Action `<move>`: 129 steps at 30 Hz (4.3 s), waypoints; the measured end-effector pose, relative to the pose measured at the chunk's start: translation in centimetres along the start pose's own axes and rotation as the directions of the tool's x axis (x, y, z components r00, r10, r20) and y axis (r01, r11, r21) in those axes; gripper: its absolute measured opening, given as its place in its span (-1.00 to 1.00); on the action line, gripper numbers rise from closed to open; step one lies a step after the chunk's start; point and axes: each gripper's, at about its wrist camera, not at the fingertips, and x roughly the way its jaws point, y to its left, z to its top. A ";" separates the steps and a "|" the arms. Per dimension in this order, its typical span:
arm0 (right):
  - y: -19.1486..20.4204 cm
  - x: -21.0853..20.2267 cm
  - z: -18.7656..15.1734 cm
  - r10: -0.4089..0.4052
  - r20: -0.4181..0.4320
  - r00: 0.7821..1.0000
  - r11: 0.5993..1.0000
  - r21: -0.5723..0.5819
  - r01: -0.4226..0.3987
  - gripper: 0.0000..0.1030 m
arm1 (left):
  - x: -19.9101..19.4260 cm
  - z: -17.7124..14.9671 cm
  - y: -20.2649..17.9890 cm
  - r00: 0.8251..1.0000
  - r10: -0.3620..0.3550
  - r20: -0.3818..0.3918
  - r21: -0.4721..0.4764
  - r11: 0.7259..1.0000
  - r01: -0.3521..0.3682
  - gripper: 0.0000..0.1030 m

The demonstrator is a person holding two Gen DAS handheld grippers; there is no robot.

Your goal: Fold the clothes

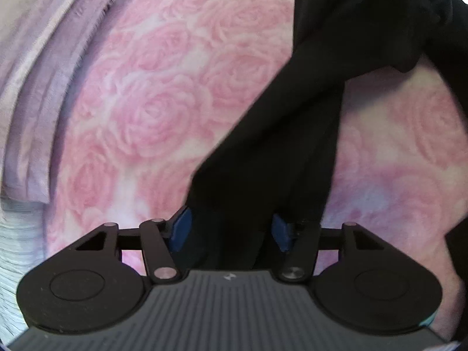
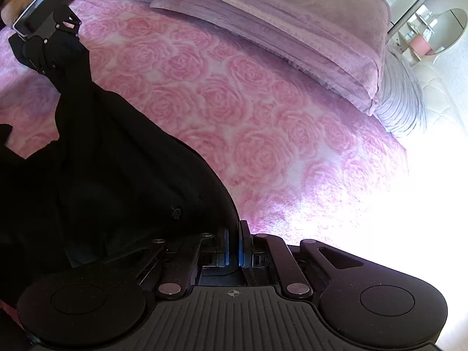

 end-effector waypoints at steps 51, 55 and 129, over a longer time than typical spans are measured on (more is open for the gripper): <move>5.8 -19.2 -5.6 -0.363 0.332 0.871 0.930 0.079 0.358 -1.00 | -36.6 -6.1 -16.0 0.986 0.105 0.133 -0.195 0.978 -0.078 -0.97; 9.2 -15.2 -11.5 -0.232 0.119 0.965 0.965 0.154 0.213 -1.00 | -31.2 -7.4 -21.5 0.994 -0.096 0.049 -0.244 0.964 0.105 -0.94; 9.4 4.1 4.0 0.152 0.006 0.988 0.968 0.202 -0.150 0.30 | -3.1 -23.1 -2.2 0.992 -0.106 0.071 -0.979 0.184 0.089 -0.11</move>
